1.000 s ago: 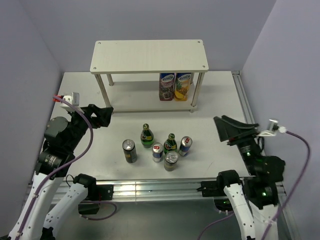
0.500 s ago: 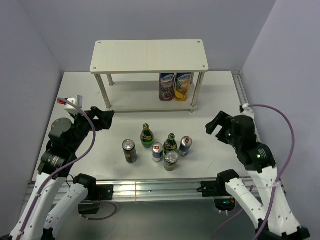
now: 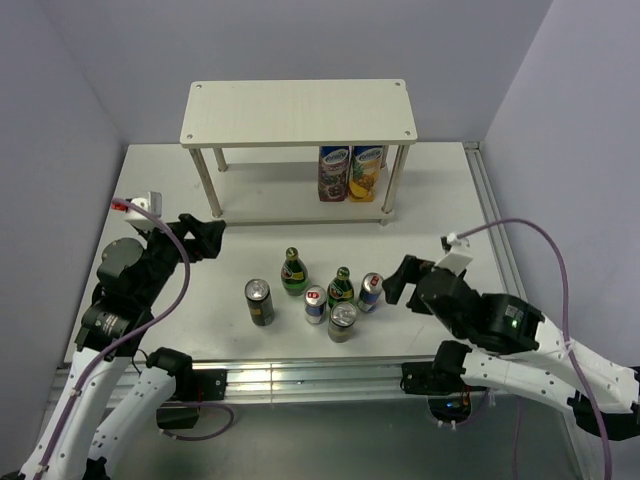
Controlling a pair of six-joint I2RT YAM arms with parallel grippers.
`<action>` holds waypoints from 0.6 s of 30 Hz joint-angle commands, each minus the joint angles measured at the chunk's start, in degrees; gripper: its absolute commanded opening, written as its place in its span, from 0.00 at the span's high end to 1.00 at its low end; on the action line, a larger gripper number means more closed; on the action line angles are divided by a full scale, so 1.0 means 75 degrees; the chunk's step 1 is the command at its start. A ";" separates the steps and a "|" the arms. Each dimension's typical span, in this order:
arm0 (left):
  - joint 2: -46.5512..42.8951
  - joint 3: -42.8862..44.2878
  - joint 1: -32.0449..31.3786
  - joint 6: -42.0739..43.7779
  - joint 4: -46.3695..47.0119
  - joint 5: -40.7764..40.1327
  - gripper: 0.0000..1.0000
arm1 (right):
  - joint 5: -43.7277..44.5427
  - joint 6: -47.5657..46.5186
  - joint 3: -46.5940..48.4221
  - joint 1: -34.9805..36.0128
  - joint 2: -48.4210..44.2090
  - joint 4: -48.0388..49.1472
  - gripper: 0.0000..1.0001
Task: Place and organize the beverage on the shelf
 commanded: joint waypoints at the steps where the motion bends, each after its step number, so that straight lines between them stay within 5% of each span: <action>1: -0.0233 -0.0070 -0.0006 0.0069 0.0320 -0.0044 0.09 | 0.0316 0.1782 -0.1395 0.0574 -0.0482 0.0220 0.00; 8: -0.0280 -0.0070 -0.0006 0.0104 0.0286 -0.0184 0.09 | 0.1837 0.4619 -0.1494 0.3196 0.1192 -0.0399 0.00; 18: -0.0257 -0.0070 -0.0006 0.0175 0.0274 -0.0137 0.09 | 0.2635 0.5488 -0.3472 0.3283 0.1803 0.1800 0.00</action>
